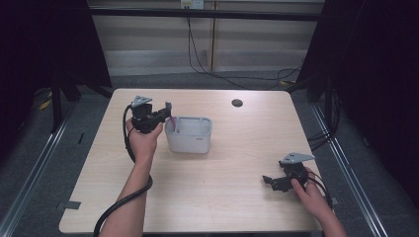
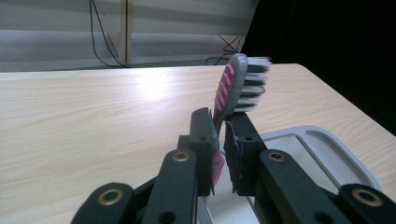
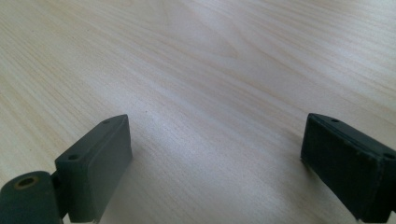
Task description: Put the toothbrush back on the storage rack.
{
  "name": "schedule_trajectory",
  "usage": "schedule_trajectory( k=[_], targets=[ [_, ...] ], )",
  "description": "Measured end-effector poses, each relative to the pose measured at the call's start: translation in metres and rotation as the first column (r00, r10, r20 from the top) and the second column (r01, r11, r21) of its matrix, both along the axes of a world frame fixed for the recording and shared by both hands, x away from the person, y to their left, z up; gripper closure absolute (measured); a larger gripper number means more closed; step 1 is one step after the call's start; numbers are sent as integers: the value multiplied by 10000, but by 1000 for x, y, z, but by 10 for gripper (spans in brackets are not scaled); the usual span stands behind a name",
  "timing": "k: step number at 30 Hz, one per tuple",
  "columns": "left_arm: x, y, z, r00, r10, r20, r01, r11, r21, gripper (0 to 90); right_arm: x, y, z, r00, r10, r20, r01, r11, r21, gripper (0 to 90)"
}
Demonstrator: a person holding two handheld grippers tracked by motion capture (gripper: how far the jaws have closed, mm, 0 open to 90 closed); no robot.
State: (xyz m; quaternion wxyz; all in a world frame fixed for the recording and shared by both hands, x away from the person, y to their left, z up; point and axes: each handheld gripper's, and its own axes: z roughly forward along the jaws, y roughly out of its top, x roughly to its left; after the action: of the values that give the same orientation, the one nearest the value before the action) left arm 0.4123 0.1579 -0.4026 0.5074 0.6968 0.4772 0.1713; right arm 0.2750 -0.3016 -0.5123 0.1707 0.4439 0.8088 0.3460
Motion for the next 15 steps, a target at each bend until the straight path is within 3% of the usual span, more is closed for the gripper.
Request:
schedule_trajectory(
  k=[15],
  targets=[
    [-1, 3, -5, 9999, 29, -144, -25, 9997, 247, 816, 0, 0, 0, 10000, -3, 1, 3, 10000, -1, 82]
  ],
)
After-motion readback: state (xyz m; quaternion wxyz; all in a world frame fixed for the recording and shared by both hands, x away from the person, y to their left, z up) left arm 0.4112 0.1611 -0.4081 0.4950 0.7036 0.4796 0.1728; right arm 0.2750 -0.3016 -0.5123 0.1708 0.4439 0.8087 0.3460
